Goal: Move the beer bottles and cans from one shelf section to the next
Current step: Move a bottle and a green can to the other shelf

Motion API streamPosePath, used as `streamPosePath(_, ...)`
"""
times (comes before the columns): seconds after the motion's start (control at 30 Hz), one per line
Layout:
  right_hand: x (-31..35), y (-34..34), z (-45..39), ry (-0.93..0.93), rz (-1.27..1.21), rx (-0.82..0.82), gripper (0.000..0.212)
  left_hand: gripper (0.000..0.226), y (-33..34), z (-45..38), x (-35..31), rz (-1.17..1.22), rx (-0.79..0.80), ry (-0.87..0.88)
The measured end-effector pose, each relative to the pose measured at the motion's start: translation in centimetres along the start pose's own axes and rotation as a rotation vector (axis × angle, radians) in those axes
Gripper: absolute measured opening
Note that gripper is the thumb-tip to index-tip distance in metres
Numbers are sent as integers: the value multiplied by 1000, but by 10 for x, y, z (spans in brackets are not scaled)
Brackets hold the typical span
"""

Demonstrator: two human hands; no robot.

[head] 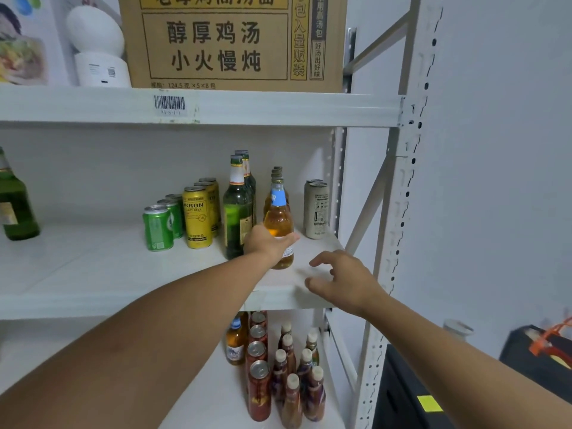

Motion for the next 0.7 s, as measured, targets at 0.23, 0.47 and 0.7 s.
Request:
streamPosePath(0.23,-8,-5,11,-7,-3,2,46,66,-11,6,-9,-58,-23,13)
streamPosePath(0.47,7,-4,8,-36,41,-3,46,70,-58,28,-20,-156,-39,190)
streamPosePath(0.7,88,48,-3,-193,15,70,37,71,-166,51,28,-417,158,197)
Point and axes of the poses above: each hand's wrist, its own z-axis away from the middle knuckle, its own y-axis out of the palm, x = y × z, the point moved 8 cm from there along -z, towards the middle knuckle, and after that the axes turned 13 degrees about y, right-handed, at the moved point
